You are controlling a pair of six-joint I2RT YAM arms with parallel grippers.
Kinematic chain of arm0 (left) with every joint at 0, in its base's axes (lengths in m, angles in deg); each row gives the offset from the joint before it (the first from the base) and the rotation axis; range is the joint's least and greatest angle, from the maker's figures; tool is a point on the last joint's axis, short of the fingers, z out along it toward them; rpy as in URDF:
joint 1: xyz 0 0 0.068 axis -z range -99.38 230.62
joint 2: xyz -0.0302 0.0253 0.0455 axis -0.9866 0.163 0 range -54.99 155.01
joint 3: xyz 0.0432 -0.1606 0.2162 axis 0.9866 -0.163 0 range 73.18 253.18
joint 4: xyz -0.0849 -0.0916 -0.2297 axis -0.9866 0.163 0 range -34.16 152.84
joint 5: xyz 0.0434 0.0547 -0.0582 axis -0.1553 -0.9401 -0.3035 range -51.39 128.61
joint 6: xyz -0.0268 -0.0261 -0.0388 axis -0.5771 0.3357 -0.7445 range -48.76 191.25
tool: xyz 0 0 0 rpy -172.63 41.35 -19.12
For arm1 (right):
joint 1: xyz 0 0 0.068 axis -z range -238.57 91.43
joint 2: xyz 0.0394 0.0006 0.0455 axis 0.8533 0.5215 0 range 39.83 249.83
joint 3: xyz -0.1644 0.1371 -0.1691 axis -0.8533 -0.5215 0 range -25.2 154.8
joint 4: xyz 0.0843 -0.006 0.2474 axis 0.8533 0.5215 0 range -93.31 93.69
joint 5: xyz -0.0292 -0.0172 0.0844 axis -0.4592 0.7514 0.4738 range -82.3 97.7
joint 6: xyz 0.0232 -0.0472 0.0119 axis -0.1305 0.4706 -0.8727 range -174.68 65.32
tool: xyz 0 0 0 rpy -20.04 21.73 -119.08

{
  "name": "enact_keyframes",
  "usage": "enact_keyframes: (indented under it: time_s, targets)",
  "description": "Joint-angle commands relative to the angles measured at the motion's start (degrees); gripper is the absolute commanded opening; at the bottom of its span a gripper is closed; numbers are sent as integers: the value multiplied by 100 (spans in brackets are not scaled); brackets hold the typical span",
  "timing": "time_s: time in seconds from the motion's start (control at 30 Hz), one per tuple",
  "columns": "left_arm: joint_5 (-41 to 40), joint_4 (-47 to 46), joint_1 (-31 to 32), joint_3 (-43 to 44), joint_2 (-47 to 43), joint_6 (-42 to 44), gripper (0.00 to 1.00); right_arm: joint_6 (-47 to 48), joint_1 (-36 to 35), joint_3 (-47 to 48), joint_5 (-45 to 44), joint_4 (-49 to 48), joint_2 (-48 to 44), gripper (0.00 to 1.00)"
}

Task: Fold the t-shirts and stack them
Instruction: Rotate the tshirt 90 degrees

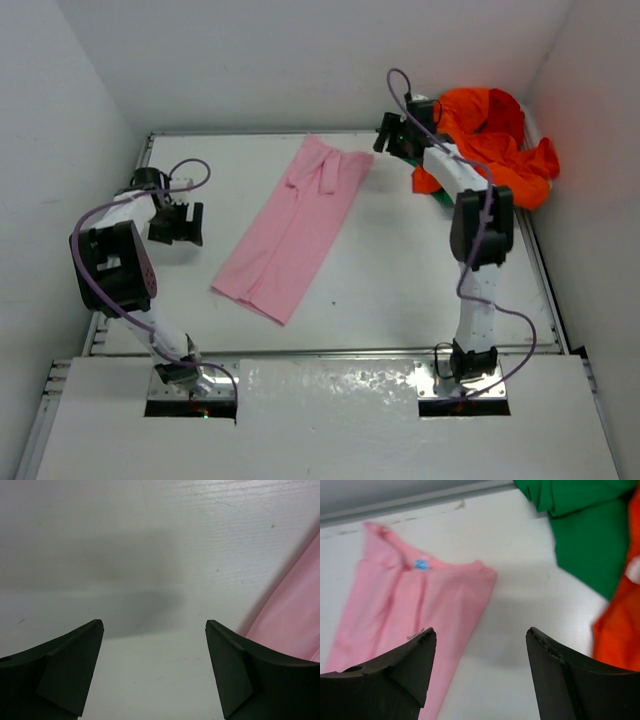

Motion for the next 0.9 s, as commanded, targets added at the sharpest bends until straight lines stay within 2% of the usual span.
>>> enact_keyframes:
  time_s: [0.0,0.03,0.07,0.1,0.13,0.17,0.2,0.23,0.27,0.33,0.37,0.43,0.57,0.8,0.87]
  targets:
    - [-177,2,3,-33,-512,-123,82,-457,-222,-1374,94,-416,-2333,70]
    - [-186,55,-5,-129,-591,-141,82,-642,-328,-2633,42,-513,-2755,69]
    - [-151,46,-5,-217,-836,-141,82,-991,-616,-3272,7,-793,-3543,68]
    - [-99,29,-5,-297,-986,-141,82,-1160,-802,-3905,-54,-926,-3890,67]
    - [15,-32,-5,-428,-1109,-133,82,-1345,-1021,-4956,-99,-1032,-4180,66]
    - [86,-50,3,-481,-1232,-98,82,-1651,-1258,-5384,-64,-1155,-4427,63]
    - [139,-68,4,-508,-1390,-36,82,-1776,-1826,-6067,-46,-1330,-4743,62]
    - [200,-59,4,-508,-1444,-10,82,-1908,-2154,-6335,-142,-1367,-4833,61]
    - [235,-50,4,-526,-1532,60,82,-2222,-2766,-6563,-169,-1576,-4912,60]
    - [393,-24,4,-631,-1637,192,81,-2628,-3305,-7266,-291,-2041,-5018,60]
    - [429,-50,4,-710,-1777,262,81,-2899,-3769,-7452,-388,-2566,-5010,60]
    - [516,-191,4,-956,-1953,429,81,-3051,-4159,-7743,-634,-2755,-4957,59]
    - [569,-419,4,-1185,-2349,579,81,-3200,-5152,-7884,-1697,-3107,-4676,60]
    - [982,-665,4,-1431,-2552,412,81,-3833,-5707,-7288,-2155,-2678,-3824,61]
    - [939,-770,12,-1484,-2569,386,81,-3991,-5778,-6946,-1999,-2432,-3438,62]
